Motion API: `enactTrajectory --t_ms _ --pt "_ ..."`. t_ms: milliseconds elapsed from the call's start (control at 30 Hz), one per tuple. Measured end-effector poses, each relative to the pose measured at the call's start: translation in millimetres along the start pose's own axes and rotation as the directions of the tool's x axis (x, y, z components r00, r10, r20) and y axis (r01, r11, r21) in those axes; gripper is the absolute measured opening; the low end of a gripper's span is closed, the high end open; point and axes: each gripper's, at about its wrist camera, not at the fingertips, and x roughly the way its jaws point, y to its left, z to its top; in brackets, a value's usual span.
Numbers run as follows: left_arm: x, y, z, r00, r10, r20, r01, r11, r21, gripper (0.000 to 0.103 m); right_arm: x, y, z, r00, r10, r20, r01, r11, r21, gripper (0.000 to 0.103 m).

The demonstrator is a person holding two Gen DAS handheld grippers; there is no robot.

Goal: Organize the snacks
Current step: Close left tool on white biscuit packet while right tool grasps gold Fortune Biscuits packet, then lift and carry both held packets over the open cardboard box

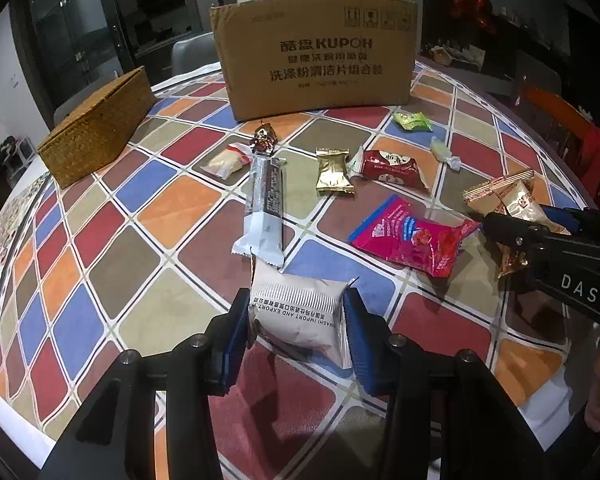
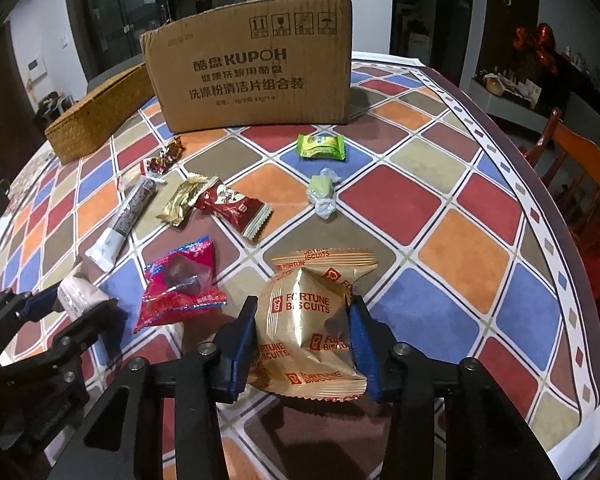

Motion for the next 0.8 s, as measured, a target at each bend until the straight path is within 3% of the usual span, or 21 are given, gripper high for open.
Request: enactTrajectory --t_ms 800 --pt "-45 6 33 0.997 0.022 0.069 -0.019 0.998 -0.053 0.045 -49 -4 27 0.996 0.012 0.086 -0.012 1.0 0.007 0.045"
